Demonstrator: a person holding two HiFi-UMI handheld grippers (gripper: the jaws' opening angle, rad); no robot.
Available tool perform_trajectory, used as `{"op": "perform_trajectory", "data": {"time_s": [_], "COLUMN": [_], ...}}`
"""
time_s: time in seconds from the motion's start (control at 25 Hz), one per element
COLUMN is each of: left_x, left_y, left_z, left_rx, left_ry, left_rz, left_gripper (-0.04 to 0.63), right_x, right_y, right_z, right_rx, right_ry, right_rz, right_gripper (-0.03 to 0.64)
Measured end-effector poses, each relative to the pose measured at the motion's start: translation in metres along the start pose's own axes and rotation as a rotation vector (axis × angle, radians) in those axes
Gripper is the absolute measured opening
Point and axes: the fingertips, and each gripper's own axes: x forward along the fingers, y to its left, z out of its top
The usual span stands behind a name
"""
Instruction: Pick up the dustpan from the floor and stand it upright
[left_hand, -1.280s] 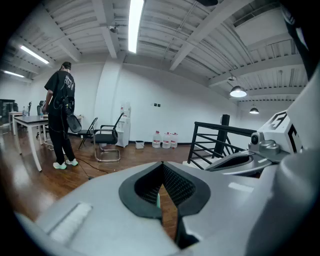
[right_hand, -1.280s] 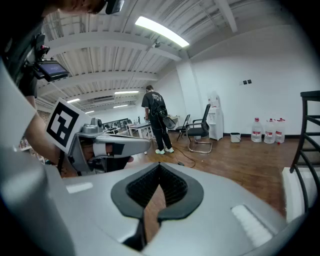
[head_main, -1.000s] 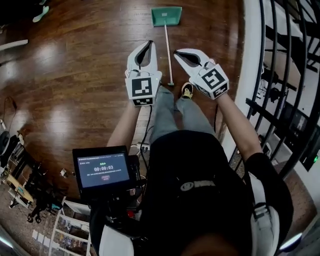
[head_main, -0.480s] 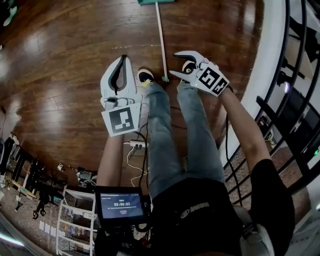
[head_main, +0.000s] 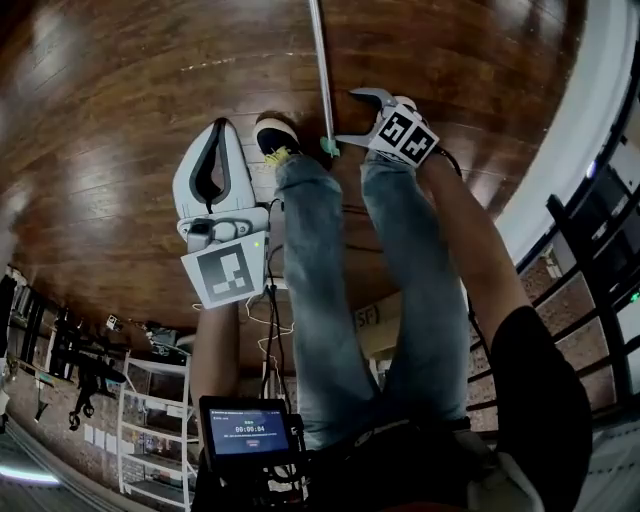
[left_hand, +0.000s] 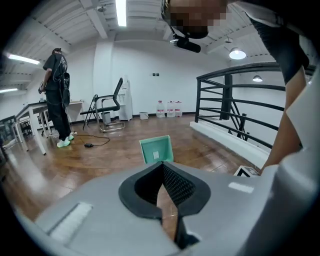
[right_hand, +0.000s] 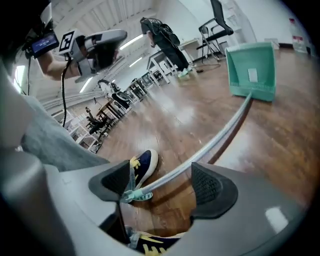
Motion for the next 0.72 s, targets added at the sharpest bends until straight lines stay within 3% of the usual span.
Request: {"op": "perform_trajectory", "data": {"time_s": [0.12, 0.24, 0.44, 0.52, 0.56, 0.6, 0.72], "left_x": [0.005, 0.001, 0.003, 0.006, 0.007, 0.006, -0.001], "left_y": [0.013, 0.019, 0.013, 0.013, 0.014, 0.016, 0.022], "left_z": [-0.014, -0.034, -0.033, -0.027, -0.026, -0.028, -0.032], "left_rx": [-0.037, -0.061, -0.079, -0.072, -0.066, -0.059, -0.069], "left_ry": [-0.026, 0.004, -0.038, -0.048, -0.045, -0.037, -0.028], "left_rz": [0.018, 0.062, 0.057, 0.043, 0.041, 0.045, 0.075], "left_gripper": [0.020, 0.019, 0.019, 0.020, 0.020, 0.020, 0.019], "right_x": [0.035, 0.054, 0.082, 0.090, 0.091, 0.091, 0.075], "right_y": [-0.006, -0.009, -0.006, -0.007, -0.008, -0.008, 0.000], "right_z": [-0.025, -0.030, -0.028, -0.027, -0.023, -0.019, 0.001], "right_rx": [0.104, 0.205, 0.460, 0.567, 0.632, 0.699, 0.840], "right_ry": [0.019, 0.002, -0.020, -0.043, -0.073, -0.106, -0.167], "right_rz": [0.021, 0.058, 0.176, 0.207, 0.234, 0.267, 0.365], "right_gripper": [0.387, 0.387, 0.365, 0.294, 0.222, 0.084, 0.061]}}
